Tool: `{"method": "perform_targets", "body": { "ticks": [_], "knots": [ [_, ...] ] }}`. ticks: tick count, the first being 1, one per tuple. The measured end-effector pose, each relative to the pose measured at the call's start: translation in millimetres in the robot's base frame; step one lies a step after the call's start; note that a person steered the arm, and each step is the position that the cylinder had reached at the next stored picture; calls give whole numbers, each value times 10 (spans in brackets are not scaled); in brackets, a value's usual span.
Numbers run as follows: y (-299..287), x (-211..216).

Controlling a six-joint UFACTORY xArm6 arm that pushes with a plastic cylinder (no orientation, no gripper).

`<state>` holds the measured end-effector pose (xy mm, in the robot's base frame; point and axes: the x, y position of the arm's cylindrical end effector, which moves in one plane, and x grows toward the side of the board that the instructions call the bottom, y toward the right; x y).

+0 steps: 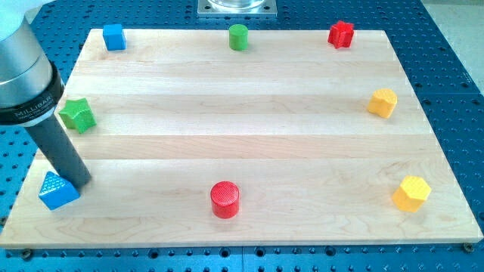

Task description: Slide the red circle to the bottom center

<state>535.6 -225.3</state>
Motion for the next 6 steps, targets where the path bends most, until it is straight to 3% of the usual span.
{"method": "perform_targets", "body": {
  "ticks": [1,3,4,5,6],
  "knots": [
    [128,-147],
    [1513,-404],
    [1807,-386],
    [2223,-157],
    [2210,291]
  ]
}}
